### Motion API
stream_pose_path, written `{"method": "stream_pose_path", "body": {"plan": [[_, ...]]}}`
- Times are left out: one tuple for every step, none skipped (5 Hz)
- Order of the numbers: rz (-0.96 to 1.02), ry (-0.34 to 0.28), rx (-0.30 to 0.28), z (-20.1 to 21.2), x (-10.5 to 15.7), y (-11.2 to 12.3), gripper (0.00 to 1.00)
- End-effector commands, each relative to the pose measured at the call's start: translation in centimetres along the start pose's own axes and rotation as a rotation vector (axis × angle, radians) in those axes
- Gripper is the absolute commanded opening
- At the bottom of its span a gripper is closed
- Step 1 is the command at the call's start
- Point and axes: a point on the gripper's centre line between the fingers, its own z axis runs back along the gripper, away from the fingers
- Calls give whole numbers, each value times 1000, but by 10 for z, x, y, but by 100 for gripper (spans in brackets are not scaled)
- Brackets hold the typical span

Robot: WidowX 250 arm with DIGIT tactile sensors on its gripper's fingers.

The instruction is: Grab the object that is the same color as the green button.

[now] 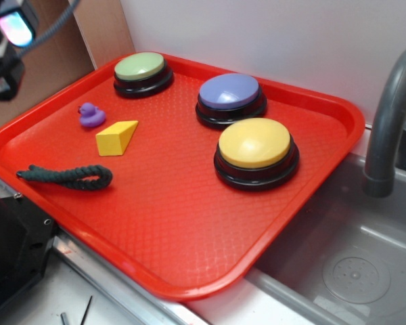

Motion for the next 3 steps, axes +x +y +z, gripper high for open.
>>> {"method": "stream_pose_path", "body": {"plan": [[190, 98, -134, -57, -10, -2, 100], [178, 166, -104, -80, -10, -4, 100], [149, 142, -113, -94, -10, 1, 100]]}}
